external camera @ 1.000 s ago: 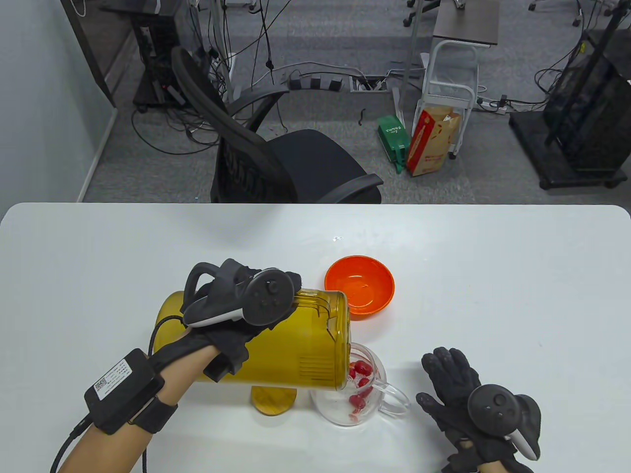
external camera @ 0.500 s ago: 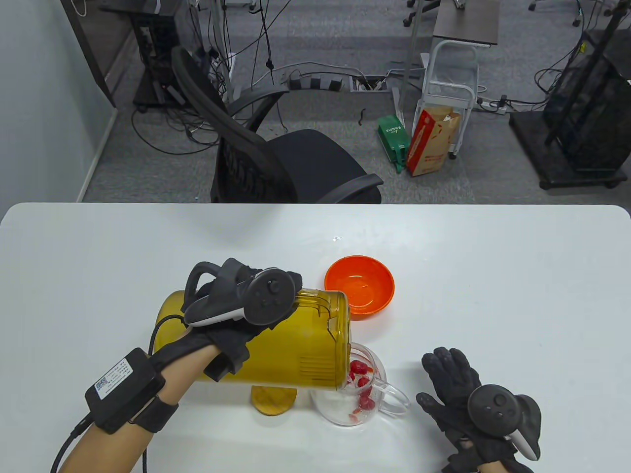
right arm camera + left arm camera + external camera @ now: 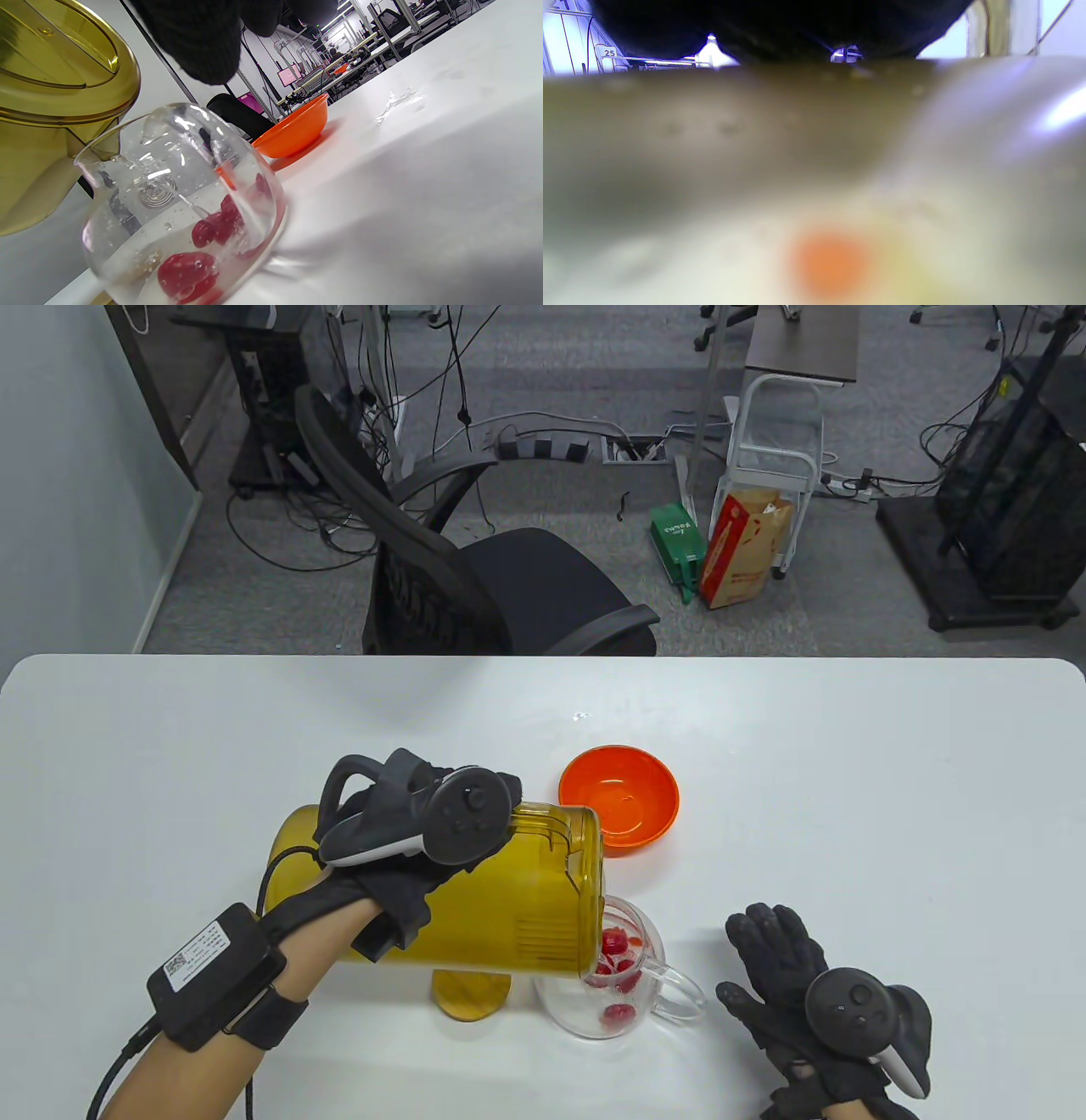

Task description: Make wolfberry and red date tea

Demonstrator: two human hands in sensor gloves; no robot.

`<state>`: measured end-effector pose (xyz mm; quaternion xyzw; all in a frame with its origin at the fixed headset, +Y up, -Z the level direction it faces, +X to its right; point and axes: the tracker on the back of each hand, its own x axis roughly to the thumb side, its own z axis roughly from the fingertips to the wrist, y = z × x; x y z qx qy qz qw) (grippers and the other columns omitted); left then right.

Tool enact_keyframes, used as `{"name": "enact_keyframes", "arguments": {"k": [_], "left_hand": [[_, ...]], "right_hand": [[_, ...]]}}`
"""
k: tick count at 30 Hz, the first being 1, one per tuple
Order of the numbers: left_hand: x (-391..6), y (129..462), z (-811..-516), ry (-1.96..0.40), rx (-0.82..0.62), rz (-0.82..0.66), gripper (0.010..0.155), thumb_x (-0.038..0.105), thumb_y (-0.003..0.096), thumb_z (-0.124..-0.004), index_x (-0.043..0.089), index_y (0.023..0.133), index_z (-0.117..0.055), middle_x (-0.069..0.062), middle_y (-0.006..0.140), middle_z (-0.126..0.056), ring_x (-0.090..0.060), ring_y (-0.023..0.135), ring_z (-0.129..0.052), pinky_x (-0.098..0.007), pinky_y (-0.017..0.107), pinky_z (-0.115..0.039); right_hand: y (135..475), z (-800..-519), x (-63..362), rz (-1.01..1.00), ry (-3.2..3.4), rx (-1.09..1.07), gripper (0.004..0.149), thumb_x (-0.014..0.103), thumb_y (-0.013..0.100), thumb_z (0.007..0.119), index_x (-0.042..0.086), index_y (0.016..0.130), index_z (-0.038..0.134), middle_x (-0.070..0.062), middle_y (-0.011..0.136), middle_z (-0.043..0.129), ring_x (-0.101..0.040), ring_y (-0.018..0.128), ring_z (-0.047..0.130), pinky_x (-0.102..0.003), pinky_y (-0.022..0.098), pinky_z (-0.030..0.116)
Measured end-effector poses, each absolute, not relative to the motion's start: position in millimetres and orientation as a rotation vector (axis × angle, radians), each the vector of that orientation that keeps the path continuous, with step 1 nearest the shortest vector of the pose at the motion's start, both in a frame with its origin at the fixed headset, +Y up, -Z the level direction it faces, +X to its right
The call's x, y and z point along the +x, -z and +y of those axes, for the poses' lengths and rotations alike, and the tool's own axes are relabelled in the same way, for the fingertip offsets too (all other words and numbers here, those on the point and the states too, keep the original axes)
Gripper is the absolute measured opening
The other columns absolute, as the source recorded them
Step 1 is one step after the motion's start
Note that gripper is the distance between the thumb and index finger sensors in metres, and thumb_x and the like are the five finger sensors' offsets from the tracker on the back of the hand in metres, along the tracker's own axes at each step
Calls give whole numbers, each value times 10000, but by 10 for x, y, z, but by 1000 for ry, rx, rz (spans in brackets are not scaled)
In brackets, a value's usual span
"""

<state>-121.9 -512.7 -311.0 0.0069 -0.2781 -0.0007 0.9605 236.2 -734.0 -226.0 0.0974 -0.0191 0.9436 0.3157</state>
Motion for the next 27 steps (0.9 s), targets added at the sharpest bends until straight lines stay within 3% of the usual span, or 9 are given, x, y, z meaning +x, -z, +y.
{"name": "enact_keyframes", "arguments": {"k": [27], "left_hand": [[-1213,3114,-5113,7,6,-562,339,427,566,-774,176,789,-722,-40,519,-924,-163,289,-952,-437,353,-846]], "right_hand": [[2258,-7341,2358,-47,-2487,260,725,362,545,827,140,1136,470,-165,1202,406,-402,1075,290,-605,747,323]]}}
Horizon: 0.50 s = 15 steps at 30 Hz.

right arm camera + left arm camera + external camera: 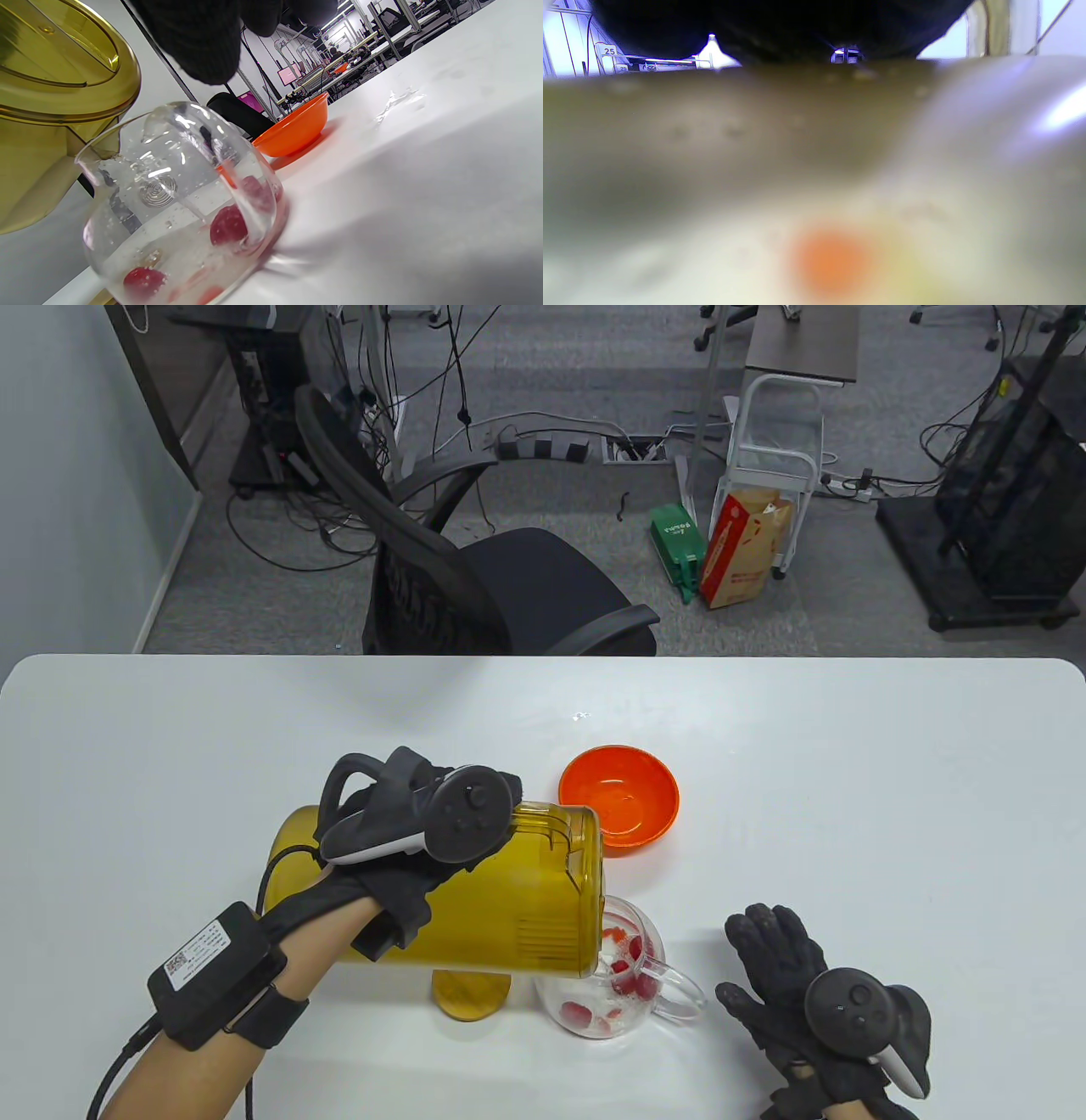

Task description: Make wolfberry and red date tea

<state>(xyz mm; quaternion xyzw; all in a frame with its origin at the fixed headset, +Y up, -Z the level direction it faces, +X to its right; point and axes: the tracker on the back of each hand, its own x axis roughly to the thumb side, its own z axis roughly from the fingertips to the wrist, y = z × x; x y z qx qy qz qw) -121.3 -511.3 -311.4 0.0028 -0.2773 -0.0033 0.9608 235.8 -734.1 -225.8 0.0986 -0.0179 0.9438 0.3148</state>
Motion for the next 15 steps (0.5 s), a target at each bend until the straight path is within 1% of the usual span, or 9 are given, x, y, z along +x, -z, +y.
{"name": "enact_keyframes", "arguments": {"k": [15], "left_hand": [[-1205,3112,-5106,11,5,-560,339,427,566,-774,177,789,-722,-39,520,-924,-163,290,-953,-436,353,-846]], "right_hand": [[2255,-7338,2358,-47,-2485,261,726,361,544,828,139,1136,470,-167,1202,407,-404,1075,290,-606,747,322]]}}
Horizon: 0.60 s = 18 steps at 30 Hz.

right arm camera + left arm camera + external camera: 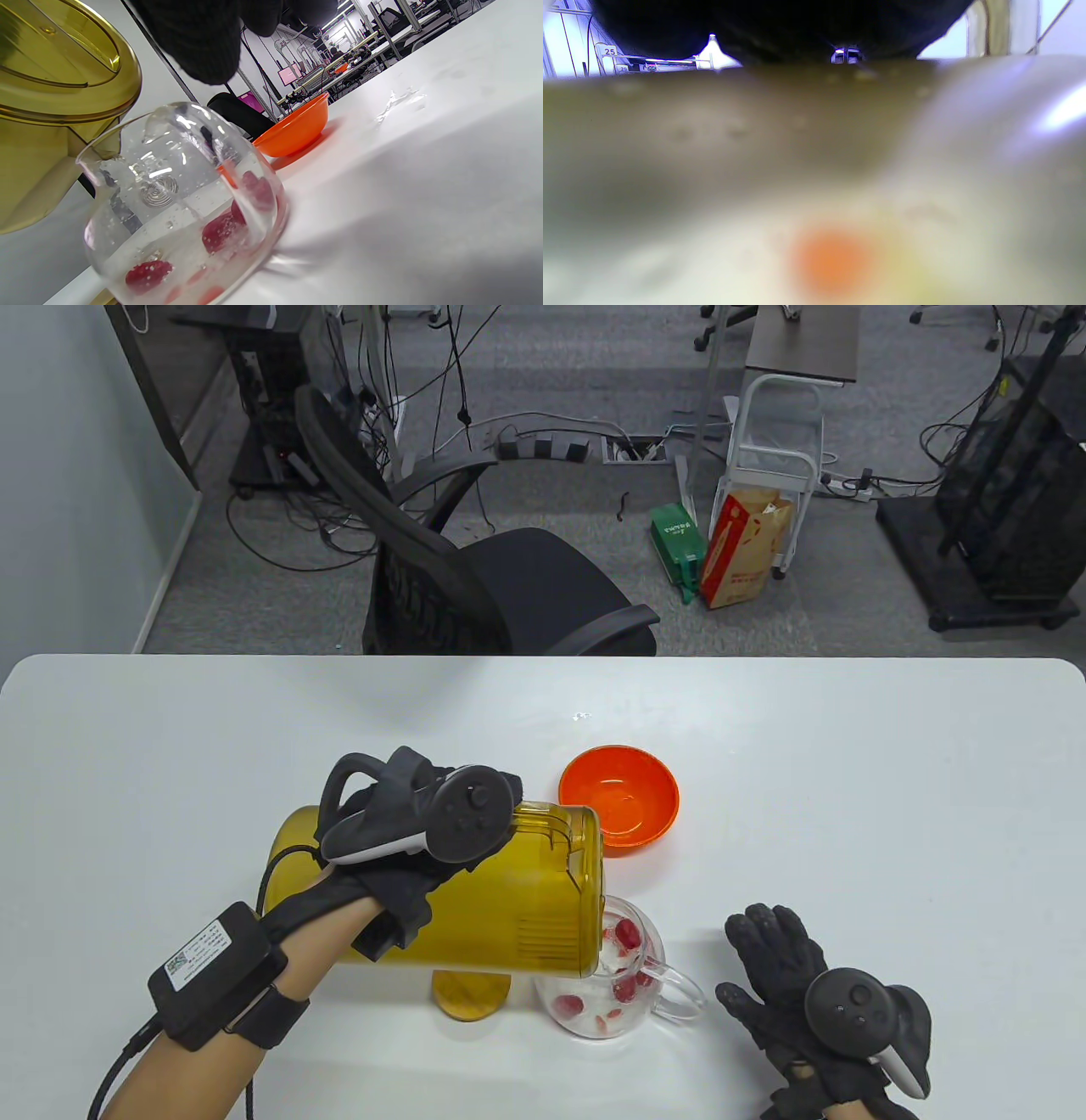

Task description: Make wolfberry and red date tea

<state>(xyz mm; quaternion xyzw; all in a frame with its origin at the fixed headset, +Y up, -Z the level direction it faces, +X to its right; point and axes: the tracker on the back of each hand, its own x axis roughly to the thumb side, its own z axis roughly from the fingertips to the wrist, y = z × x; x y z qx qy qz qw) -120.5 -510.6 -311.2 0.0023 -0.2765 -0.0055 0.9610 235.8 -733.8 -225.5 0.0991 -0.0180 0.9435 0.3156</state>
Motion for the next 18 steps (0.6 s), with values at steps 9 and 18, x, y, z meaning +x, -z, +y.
{"name": "enact_keyframes", "arguments": {"k": [9,18], "left_hand": [[-1202,3113,-5103,12,2,-559,339,427,566,-774,177,789,-722,-39,521,-924,-163,290,-953,-436,354,-846],[-1193,3114,-5098,19,0,-560,340,427,566,-774,177,790,-722,-40,521,-924,-162,292,-953,-436,354,-846]], "right_hand": [[2255,-7338,2355,-42,-2486,261,723,361,546,827,140,1136,472,-165,1202,407,-404,1075,289,-605,747,322],[2257,-7337,2351,-37,-2485,267,726,361,545,827,139,1136,470,-167,1202,406,-404,1075,289,-606,747,323]]}}
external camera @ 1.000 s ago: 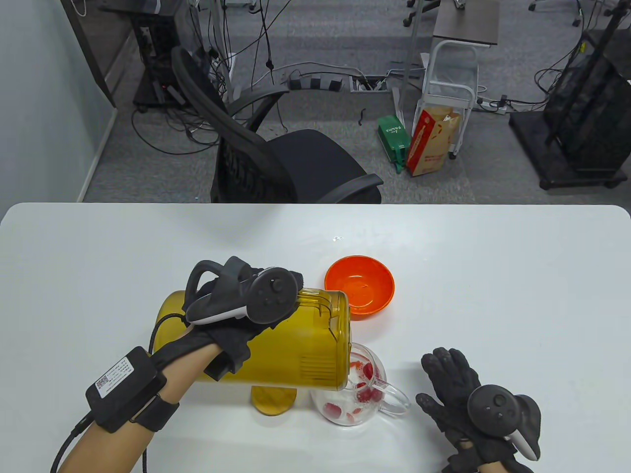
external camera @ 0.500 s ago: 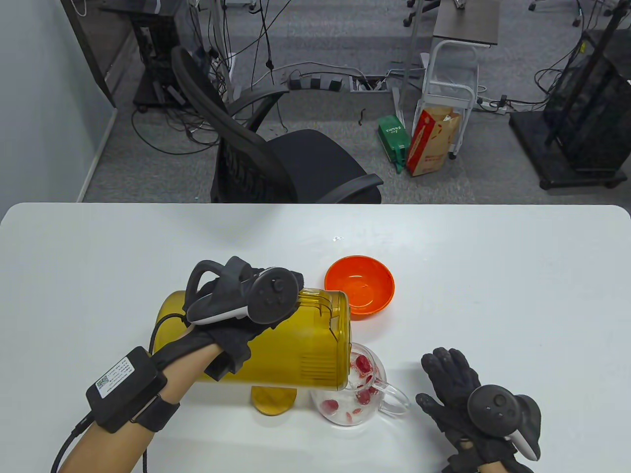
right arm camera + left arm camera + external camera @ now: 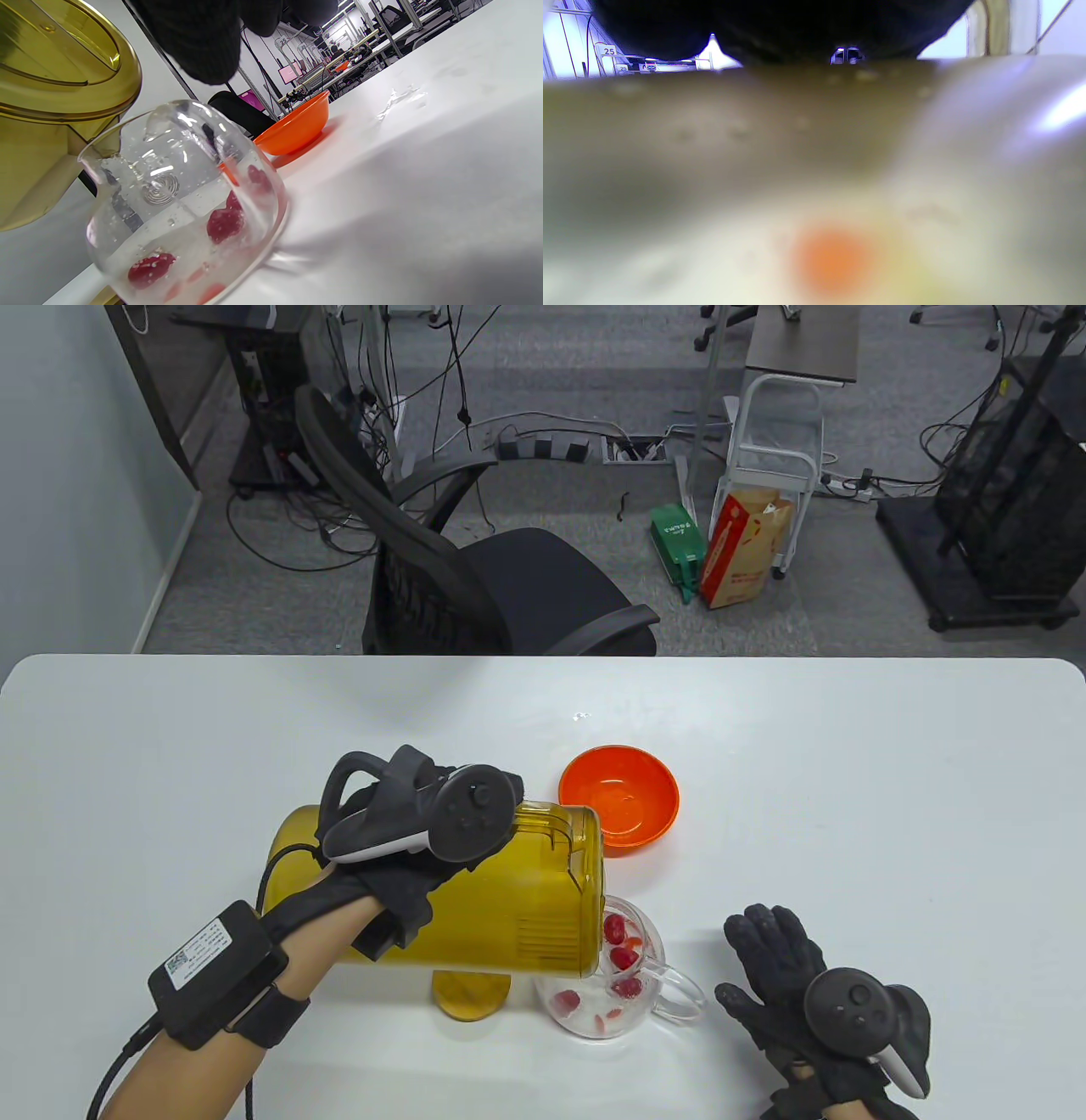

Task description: Make wolfberry and red date tea

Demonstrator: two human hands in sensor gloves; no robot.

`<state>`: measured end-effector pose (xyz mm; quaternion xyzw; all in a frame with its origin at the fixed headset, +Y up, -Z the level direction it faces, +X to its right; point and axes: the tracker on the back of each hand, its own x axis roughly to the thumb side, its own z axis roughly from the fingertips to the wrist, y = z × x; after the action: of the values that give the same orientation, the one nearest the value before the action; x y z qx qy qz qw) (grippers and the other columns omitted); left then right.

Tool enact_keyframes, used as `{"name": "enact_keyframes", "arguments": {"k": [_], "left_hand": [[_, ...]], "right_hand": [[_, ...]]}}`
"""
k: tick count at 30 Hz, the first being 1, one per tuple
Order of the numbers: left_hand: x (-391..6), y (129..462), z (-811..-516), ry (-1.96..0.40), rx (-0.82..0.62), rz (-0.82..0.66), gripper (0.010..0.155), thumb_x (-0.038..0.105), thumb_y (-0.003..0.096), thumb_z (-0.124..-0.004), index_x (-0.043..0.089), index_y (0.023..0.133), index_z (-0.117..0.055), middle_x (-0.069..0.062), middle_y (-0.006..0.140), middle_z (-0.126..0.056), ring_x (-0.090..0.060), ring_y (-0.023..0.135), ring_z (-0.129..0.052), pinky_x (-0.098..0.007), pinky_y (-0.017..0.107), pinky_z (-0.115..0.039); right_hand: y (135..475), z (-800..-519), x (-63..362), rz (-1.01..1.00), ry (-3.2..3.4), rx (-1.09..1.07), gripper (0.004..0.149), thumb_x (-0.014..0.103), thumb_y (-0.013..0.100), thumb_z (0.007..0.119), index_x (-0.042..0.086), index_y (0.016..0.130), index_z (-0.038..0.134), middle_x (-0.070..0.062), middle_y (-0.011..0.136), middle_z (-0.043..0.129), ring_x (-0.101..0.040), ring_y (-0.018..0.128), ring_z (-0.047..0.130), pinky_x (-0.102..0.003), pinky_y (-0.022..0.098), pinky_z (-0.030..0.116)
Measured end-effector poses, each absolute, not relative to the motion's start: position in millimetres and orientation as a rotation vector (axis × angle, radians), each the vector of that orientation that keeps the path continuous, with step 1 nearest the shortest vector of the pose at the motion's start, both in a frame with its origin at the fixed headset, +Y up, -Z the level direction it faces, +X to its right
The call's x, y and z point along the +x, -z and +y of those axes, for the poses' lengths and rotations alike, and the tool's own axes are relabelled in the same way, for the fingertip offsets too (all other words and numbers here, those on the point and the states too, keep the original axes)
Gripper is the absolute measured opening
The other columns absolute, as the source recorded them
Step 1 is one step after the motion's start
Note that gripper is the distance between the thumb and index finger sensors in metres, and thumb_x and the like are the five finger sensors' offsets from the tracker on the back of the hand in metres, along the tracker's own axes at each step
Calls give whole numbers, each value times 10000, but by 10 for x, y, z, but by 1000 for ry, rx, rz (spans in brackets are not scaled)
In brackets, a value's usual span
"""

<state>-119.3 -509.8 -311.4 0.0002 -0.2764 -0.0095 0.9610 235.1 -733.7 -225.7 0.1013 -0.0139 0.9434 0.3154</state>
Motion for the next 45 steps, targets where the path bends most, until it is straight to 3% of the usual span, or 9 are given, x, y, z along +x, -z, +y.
{"name": "enact_keyframes", "arguments": {"k": [45], "left_hand": [[-1179,3114,-5082,30,-9,-552,340,430,563,-774,180,788,-726,-37,521,-925,-160,291,-957,-434,351,-850]], "right_hand": [[2252,-7331,2349,-35,-2485,272,725,361,545,827,137,1136,472,-165,1202,406,-404,1075,288,-606,747,325]]}}
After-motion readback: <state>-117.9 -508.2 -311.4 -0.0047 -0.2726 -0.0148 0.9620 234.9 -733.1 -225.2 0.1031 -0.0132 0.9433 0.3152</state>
